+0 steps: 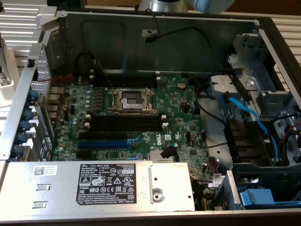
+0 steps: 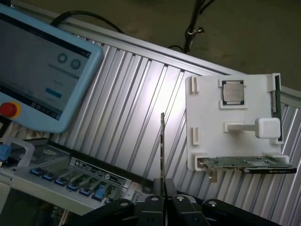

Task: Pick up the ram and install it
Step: 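Pick up the ram and move it above insertion slot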

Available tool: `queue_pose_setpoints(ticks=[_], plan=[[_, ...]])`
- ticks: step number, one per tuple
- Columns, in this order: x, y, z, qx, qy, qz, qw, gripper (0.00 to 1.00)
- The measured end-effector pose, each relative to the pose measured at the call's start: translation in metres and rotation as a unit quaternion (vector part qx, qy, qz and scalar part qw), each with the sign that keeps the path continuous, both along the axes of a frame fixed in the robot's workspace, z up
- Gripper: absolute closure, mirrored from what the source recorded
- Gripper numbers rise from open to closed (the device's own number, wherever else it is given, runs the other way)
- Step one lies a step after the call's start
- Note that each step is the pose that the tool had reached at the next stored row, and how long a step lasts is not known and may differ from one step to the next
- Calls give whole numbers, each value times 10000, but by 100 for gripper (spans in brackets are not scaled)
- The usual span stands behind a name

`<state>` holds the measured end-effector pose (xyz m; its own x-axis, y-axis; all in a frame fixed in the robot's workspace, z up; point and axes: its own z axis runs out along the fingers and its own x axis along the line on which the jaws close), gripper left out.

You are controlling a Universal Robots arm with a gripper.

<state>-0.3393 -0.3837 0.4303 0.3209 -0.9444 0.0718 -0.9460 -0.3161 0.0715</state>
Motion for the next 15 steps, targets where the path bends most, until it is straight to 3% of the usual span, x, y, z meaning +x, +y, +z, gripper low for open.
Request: queue_pose_setpoints(ticks=[2,4,6,7,8,10,12,15], plan=[[82,-2,3,-21,3,0,10000,88],[110,-1,5,-138,-15,-2,9999,88],[112,14,7,-233,-49,-3,9997,88],[112,33,7,-281,-68,-2,9996,88],[111,53,7,-306,-72,-2,9995,88],[111,81,8,-344,-78,-2,9994,88],[115,80,8,-357,-95,-2,9993,88],[137,81,8,-347,-251,-8,9991,88]])
